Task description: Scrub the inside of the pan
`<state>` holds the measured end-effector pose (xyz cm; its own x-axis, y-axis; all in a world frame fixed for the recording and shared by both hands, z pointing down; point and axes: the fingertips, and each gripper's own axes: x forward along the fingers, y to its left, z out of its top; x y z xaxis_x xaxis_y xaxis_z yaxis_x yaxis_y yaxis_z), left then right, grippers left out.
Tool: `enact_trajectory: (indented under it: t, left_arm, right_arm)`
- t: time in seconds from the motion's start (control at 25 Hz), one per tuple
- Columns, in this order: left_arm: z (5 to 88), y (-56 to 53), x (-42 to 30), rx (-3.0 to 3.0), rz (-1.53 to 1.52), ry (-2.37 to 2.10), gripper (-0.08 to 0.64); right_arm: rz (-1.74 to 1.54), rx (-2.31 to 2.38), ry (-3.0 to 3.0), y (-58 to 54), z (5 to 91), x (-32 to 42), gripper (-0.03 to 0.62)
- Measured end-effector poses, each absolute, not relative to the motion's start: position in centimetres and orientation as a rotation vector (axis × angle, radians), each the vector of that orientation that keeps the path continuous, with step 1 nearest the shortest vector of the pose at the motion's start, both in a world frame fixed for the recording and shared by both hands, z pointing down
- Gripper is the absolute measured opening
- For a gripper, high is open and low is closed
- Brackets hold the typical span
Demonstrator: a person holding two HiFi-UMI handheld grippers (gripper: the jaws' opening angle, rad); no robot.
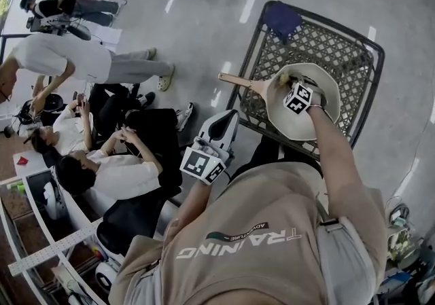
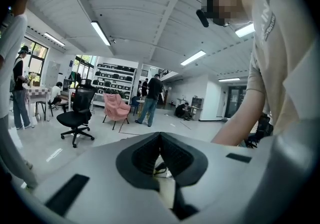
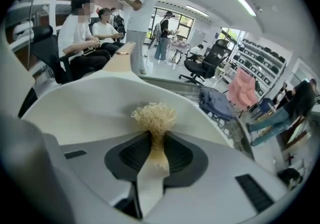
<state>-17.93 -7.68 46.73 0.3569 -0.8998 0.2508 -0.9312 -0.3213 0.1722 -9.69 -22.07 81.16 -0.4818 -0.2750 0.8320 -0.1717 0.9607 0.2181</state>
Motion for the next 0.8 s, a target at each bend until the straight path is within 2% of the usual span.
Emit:
enact_trajectory:
  t: [0.36, 0.6, 0.8]
  left_arm:
    - [47.2, -9.7, -18.2, 2.391, 0.124, -1.549, 0.017]
    - [47.8, -10.9, -17.7, 2.473, 0.117, -1.459, 0.018]
    - [47.1, -10.6, -18.2, 2.509, 0.05, -1.42, 0.018]
  right_arm:
    - [-0.374, 0.535, -1.773, -27.2, 80.2, -1.6, 0.094]
    - [-0.644, 0.316, -1.504, -24.9, 80.0, 2.5, 0.092]
    - [-0.614, 0.153, -1.343, -21.0, 80.3, 6.6, 0.091]
